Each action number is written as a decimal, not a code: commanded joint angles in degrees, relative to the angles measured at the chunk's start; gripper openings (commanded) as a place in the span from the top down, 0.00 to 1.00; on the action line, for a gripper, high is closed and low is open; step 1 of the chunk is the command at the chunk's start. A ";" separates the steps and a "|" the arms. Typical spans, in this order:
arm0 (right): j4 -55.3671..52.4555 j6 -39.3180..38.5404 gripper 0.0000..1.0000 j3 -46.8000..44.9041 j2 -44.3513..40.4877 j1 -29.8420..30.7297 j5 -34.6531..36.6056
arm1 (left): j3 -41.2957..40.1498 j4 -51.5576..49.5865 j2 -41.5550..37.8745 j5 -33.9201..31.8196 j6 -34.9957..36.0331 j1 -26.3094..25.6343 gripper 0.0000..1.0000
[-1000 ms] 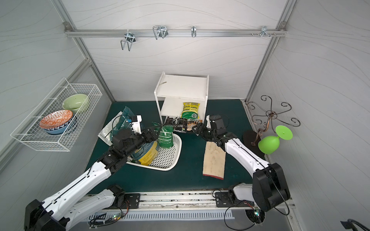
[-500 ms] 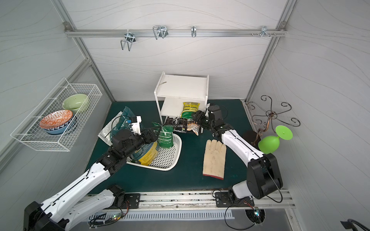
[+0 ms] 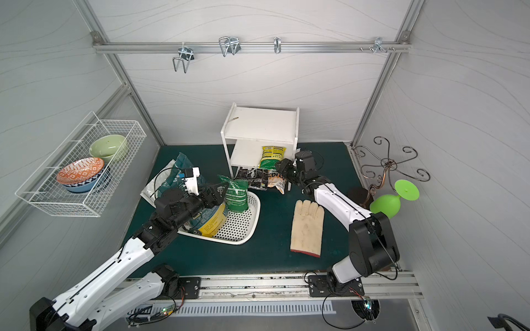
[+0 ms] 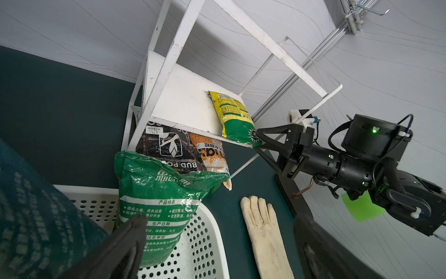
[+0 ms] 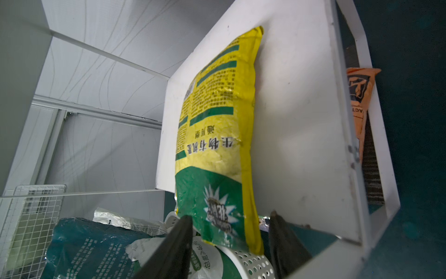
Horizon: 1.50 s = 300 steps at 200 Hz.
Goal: Take down the fertilizer bag from the shelf
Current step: Pick up the fertilizer bag from the shelf.
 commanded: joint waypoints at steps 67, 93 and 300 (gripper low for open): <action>4.88 -1.37 1.00 1.31 -0.45 -0.23 -2.82 | 0.16 0.59 -1.10 -1.53 1.04 0.27 0.02; 4.46 -2.09 1.00 1.21 -2.27 -0.23 -4.62 | 0.02 0.46 -1.47 -2.20 0.80 0.26 0.02; -14.17 -8.66 1.00 -5.77 -31.26 12.61 -8.86 | 2.45 -6.13 -5.91 -20.92 1.45 0.23 0.01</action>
